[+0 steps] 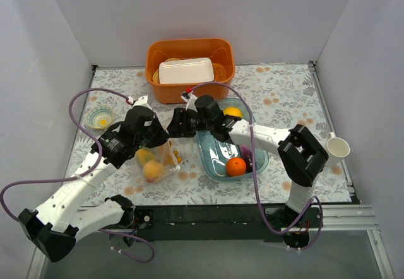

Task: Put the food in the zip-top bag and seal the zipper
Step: Place the fake vegetable in the zipper food storage bag.

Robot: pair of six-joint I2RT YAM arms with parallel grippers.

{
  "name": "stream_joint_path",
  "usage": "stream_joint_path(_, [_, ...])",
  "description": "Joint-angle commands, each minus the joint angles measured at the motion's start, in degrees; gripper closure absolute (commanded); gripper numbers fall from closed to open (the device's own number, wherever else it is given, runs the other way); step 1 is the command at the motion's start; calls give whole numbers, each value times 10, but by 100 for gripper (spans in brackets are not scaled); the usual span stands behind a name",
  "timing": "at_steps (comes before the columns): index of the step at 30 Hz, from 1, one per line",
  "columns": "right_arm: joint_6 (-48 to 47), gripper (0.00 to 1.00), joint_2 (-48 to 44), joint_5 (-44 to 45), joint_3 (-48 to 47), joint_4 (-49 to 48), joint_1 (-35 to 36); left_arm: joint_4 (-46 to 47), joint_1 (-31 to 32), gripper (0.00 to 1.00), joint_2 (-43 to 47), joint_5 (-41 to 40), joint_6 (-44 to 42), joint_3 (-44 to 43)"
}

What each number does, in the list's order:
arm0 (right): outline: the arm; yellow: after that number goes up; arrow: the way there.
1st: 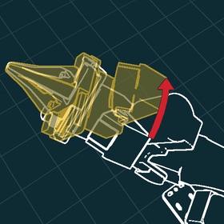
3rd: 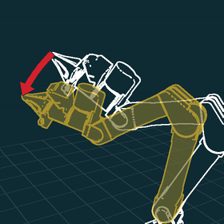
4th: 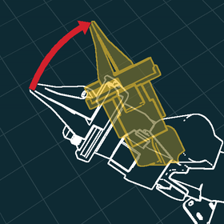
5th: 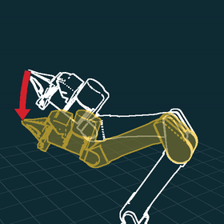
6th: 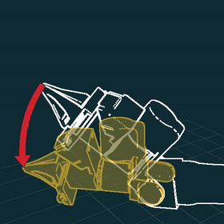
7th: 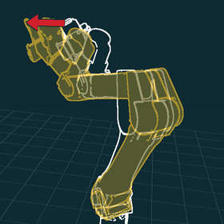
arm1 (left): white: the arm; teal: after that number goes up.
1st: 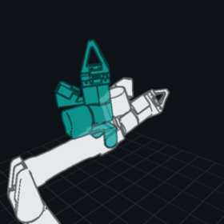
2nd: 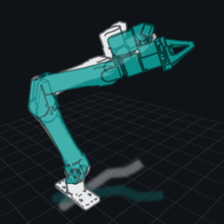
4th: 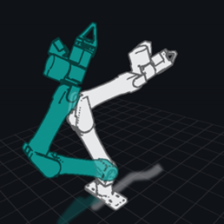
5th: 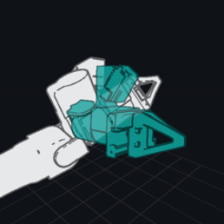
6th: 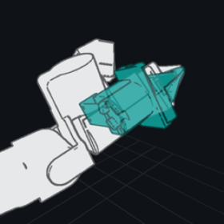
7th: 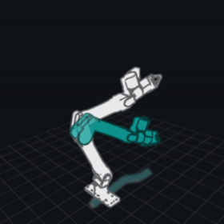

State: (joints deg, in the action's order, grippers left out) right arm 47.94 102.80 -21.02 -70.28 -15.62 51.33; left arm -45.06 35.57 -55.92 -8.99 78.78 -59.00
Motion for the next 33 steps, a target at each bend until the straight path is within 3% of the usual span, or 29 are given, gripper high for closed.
stream_joint_path(1, [-50,27,-5,-1,-26,96,5,-5,-3,100,18,-15,6,-18])
stream_joint_path(3, [-61,20,-24,19,-21,103,5,-8,-3,100,18,-16,8,-16])
stream_joint_path(8, [-90,19,-86,85,-15,155,6,-12,-3,100,20,-26,12,-12])
stream_joint_path(18, [-152,14,-225,300,33,267,-9,-12,-3,100,11,-27,14,-16])
stream_joint_path(25, [-169,14,-223,310,37,348,-62,-12,-3,100,11,-24,13,-16])
stream_joint_path(33, [-186,11,-152,260,9,352,-116,-13,-3,100,13,-24,16,-10])
